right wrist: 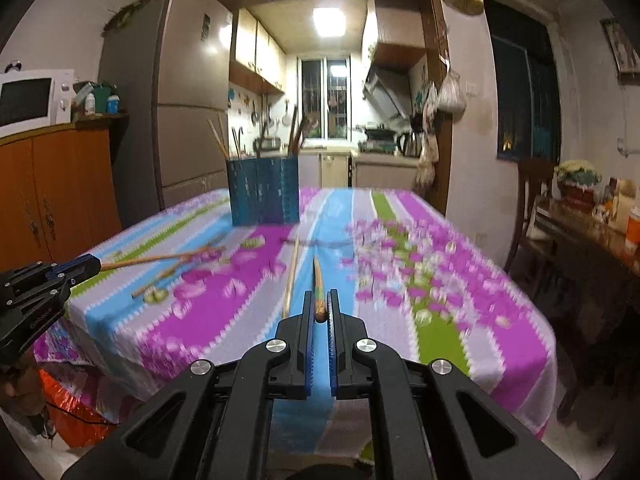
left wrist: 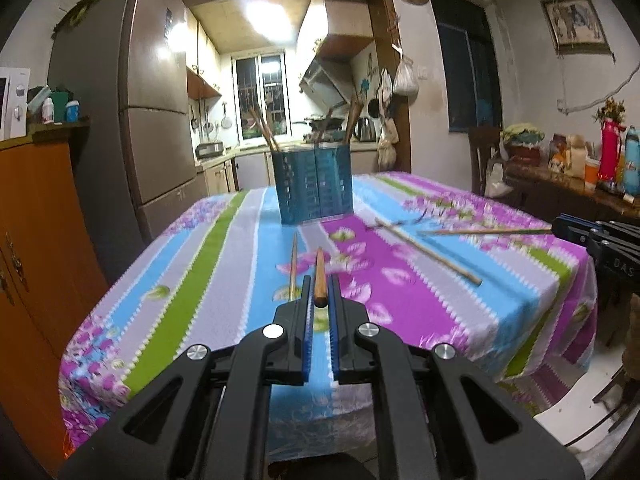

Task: Organize utensils
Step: 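Lift and carry the chopsticks toward the blue holder with both tools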

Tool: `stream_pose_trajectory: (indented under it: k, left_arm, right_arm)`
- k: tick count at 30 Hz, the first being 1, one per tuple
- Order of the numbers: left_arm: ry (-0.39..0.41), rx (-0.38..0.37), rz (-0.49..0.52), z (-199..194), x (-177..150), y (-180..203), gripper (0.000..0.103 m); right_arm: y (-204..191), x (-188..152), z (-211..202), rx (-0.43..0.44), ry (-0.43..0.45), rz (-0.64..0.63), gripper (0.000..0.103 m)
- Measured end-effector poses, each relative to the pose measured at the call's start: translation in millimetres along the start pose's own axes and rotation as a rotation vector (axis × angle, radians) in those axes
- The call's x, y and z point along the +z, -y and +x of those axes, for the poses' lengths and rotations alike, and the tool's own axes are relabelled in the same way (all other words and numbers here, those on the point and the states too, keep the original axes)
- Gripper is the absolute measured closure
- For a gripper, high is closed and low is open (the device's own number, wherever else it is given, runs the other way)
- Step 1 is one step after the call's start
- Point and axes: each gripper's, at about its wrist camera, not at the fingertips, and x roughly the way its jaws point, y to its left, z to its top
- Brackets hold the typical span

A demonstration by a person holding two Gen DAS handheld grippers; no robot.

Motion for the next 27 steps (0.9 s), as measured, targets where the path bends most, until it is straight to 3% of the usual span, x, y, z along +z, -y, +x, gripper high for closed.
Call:
stream_pose_trajectory:
  k: [12,27]
  left_arm:
    - [0.000,-0.043,-0.053,-8,76,-13,0.098]
    - [-0.123,-0.125,-0.108,28,139,-22,0.098]
  right_arm:
    - [5,73,-13,0.017,0.122,-0.060,0.096]
    - [19,137,8,0.037,0.124,-0.074,0.096]
